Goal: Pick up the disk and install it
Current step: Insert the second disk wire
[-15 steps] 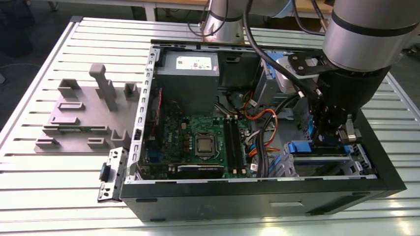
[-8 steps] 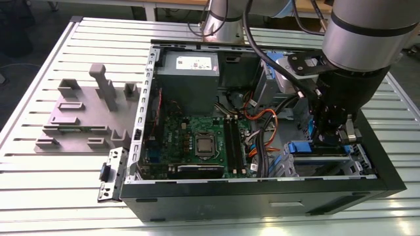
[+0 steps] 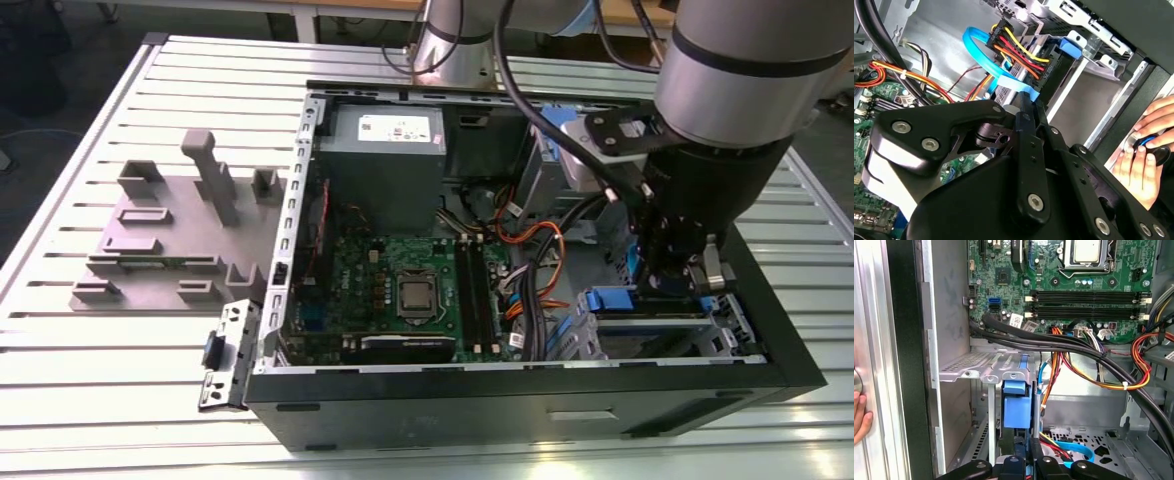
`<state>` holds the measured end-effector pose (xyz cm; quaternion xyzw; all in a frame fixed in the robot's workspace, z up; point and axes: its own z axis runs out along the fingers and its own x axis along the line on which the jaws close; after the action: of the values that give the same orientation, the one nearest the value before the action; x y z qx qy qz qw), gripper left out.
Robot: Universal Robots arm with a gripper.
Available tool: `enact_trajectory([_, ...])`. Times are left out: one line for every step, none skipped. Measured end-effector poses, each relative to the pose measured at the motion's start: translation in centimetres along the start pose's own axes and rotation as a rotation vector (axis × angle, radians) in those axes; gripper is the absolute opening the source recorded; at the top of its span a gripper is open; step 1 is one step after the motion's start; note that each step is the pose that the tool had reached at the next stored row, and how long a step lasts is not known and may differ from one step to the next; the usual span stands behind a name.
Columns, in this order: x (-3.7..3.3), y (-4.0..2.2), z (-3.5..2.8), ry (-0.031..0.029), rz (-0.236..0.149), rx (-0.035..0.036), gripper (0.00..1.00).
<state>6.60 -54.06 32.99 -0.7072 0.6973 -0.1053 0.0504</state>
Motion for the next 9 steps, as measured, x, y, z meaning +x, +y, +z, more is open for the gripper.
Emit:
enact_trajectory([0.02,0.0,0.01,0.0,0.0,0.0011,0.16])
enact_trajectory([0.03,0.0,0.03,-0.0001,0.0,0.0022,0.16])
enact_trajectory([0.04,0.01,0.04,-0.0001,0.0,0.0031,0.16])
enact_trajectory([0.05,0.01,0.06,0.0001,0.0,0.004,0.16])
enact_trajectory([0.06,0.02,0.09,0.0001,0.0,0.0047,0.16])
enact_trajectory([0.07,0.03,0.12,0.0002,0.0,0.0053,0.16])
enact_trajectory([0.08,0.04,0.14,0.0003,0.0,0.006,0.16])
enact_trajectory([0.08,0.04,0.17,0.0002,0.0,0.0066,0.16])
enact_trajectory([0.08,0.05,0.2,0.0002,0.0,0.0073,0.16])
